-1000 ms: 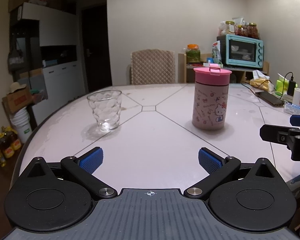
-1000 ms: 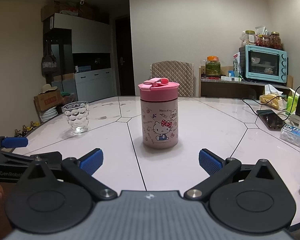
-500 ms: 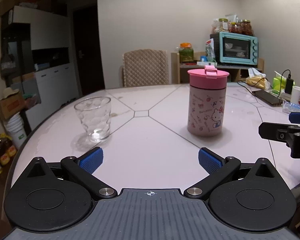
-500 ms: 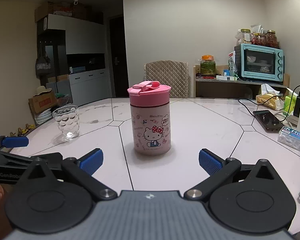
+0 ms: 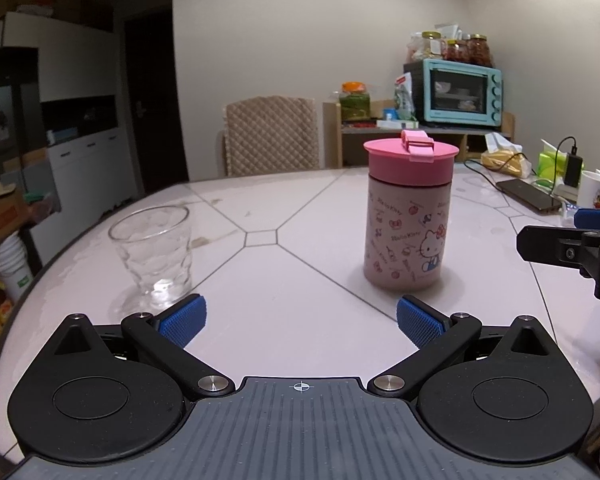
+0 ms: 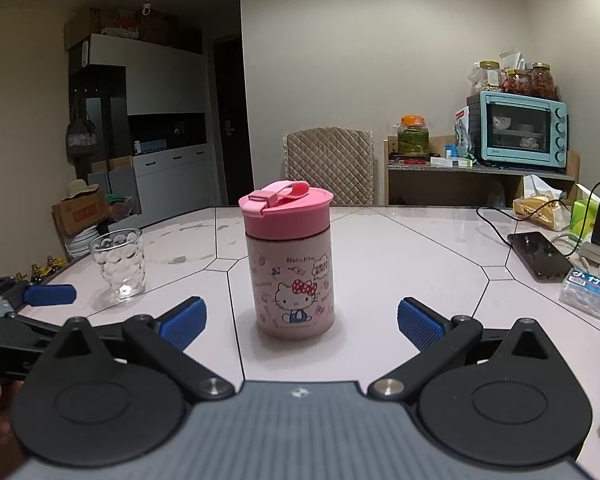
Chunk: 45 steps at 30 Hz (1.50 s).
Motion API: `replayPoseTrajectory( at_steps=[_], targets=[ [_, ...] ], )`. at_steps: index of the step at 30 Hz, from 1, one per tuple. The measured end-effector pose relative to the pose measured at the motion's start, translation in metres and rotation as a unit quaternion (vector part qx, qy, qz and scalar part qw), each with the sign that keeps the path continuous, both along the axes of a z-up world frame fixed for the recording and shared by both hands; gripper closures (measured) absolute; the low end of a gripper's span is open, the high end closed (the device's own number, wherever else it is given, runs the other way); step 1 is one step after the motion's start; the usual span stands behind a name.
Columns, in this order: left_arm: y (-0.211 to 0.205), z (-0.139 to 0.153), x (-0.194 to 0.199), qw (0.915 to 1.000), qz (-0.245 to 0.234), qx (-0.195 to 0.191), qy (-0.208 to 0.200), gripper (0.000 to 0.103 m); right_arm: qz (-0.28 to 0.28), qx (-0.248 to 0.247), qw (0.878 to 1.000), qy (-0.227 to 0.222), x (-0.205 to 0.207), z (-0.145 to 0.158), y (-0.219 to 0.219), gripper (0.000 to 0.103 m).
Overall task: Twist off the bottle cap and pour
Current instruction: 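Move the left tool toward the pink bottle while the right tool approaches its lid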
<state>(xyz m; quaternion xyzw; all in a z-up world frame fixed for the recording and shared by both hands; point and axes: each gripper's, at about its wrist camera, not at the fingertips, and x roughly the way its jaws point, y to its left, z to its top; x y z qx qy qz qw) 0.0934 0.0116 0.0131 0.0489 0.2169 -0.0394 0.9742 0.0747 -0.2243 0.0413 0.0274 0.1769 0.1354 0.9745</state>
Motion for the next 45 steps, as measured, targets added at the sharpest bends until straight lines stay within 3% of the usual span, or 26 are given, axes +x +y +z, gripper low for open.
replayPoseTrajectory(
  at_steps=[15, 21, 27, 38, 45],
  targets=[
    [-0.004, -0.003, 0.034, 0.9991, -0.039, 0.014, -0.001, 0.000, 0.016, -0.003, 1.000, -0.003, 0.021, 0.003, 0.000, 0.000],
    [-0.001, -0.006, 0.047, 0.9974, -0.071, -0.002, -0.003, 0.000, 0.027, -0.004, 1.000, -0.007, 0.027, 0.005, 0.000, 0.000],
    [-0.001, -0.008, 0.061, 0.9932, -0.115, -0.019, -0.008, 0.000, 0.032, -0.008, 0.999, -0.007, 0.035, 0.005, -0.001, 0.000],
    [-0.010, -0.014, 0.085, 0.9833, -0.181, -0.011, -0.017, 0.000, 0.049, -0.004, 0.999, -0.005, 0.048, 0.002, -0.007, 0.000],
    [-0.017, -0.024, 0.099, 0.9760, -0.217, 0.014, -0.012, 0.000, 0.059, -0.009, 0.998, -0.006, 0.056, 0.003, -0.008, 0.000]
  ],
)
